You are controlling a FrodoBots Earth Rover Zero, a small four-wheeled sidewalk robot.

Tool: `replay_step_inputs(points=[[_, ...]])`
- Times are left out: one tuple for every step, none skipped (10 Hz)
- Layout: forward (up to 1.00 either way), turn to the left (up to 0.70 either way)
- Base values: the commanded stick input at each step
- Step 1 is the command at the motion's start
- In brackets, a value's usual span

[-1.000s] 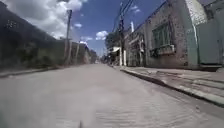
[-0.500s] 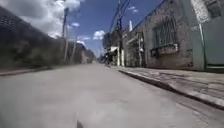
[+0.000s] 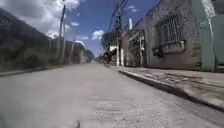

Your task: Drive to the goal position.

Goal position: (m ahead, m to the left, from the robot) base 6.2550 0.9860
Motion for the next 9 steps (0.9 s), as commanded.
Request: replay_step_inputs(points=[[1.00, -0.03], [1.00, -0.03], [1.00, -0.03], [1.00, -0.03], [1.00, -0.03], [1.00, 0.00], [1.00, 0.00], [1.00, 0.00], [1.00, 0.00]])
